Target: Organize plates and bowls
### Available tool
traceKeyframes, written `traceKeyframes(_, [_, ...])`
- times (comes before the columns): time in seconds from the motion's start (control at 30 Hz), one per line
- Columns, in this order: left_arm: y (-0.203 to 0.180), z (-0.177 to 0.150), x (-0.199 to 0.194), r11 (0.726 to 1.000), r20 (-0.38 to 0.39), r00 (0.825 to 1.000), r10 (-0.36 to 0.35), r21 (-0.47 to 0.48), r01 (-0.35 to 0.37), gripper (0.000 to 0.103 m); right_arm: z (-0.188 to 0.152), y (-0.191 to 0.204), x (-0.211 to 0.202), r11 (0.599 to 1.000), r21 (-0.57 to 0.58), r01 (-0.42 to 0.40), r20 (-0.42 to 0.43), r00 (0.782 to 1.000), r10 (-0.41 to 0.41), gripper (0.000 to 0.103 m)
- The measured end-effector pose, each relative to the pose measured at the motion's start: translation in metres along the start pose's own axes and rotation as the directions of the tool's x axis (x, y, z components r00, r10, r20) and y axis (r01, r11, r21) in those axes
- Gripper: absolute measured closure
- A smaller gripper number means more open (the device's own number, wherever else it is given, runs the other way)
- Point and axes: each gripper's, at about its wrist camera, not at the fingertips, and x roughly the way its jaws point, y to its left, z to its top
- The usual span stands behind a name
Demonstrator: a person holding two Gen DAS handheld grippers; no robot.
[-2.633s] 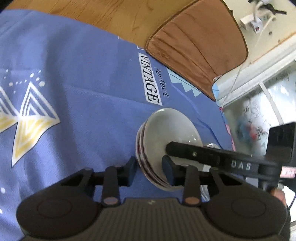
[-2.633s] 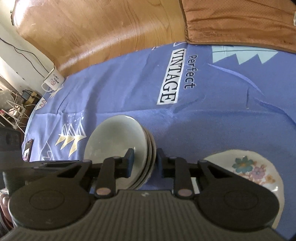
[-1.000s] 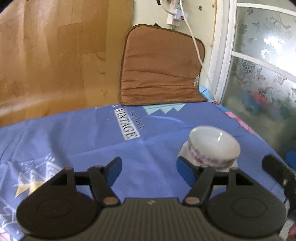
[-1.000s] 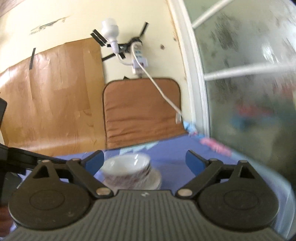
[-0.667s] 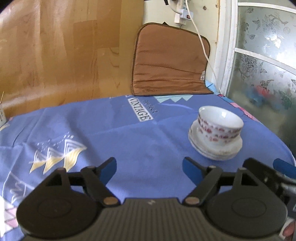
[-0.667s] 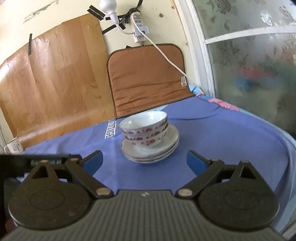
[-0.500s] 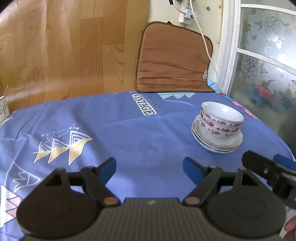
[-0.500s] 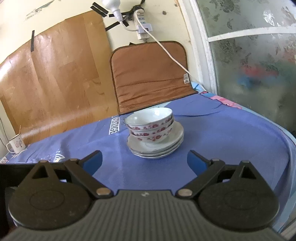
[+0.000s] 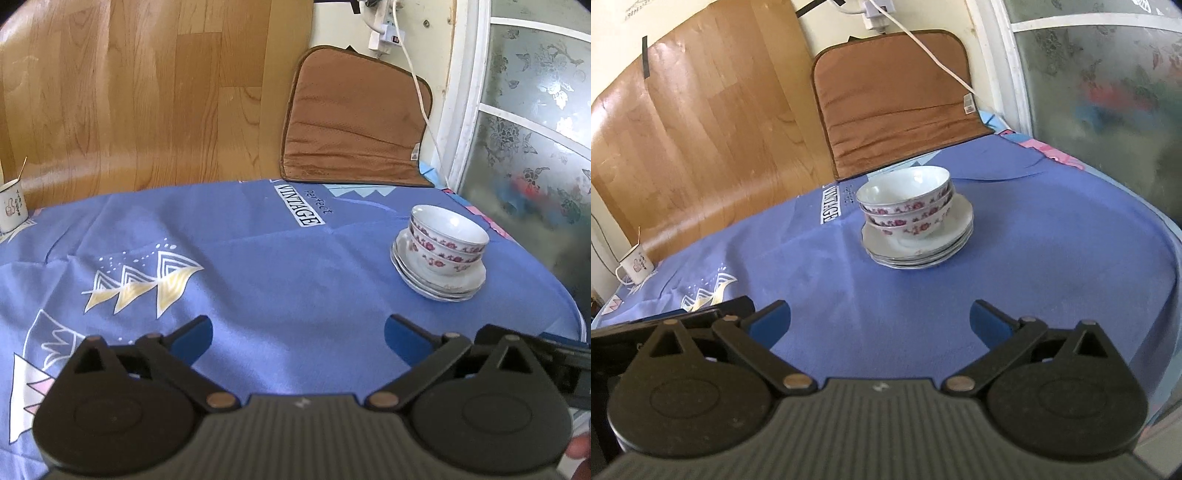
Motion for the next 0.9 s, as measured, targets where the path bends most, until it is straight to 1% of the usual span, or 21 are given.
traceKeyframes(0.1, [0.001,-0.001,-0.001,1.000,-0.005,1.000,0.002,0.005,-0.002,0.000,-0.001,0.007,-0.002,1.000,-0.027,0.012,0.013,1.000,-0.012,0.000])
traceKeyframes(0.23, [0.000,0.000,-0.002,1.000,0.003,1.000,0.023,0.006,-0.023,0.000,0.000,0.012,-0.005,0.999,-0.046,0.014,0.036,0.999,-0.012,0.000])
traceKeyframes(0.43, [-0.002,0.001,-0.002,0.998,0.012,0.999,0.052,0.018,-0.052,0.000,0.001,0.008,-0.007,0.999,-0.034,0.007,0.063,0.998,-0.005,0.000])
traceKeyframes(0.6, [-0.007,-0.001,-0.004,0.998,0.026,0.998,0.056,0.037,-0.057,0.000,0.000,0.007,-0.005,1.000,-0.020,0.009,0.050,0.999,-0.008,0.000])
traceKeyframes(0.77, [-0.013,-0.002,-0.006,0.991,0.043,0.994,0.105,0.078,-0.108,0.000,-0.002,0.008,-0.001,1.000,-0.007,0.016,0.036,0.999,-0.016,0.000])
traceKeyframes(0.9, [-0.014,-0.003,-0.006,0.990,0.043,0.994,0.104,0.095,-0.107,0.000,-0.002,0.009,0.000,1.000,-0.004,0.019,0.035,0.999,-0.019,0.000])
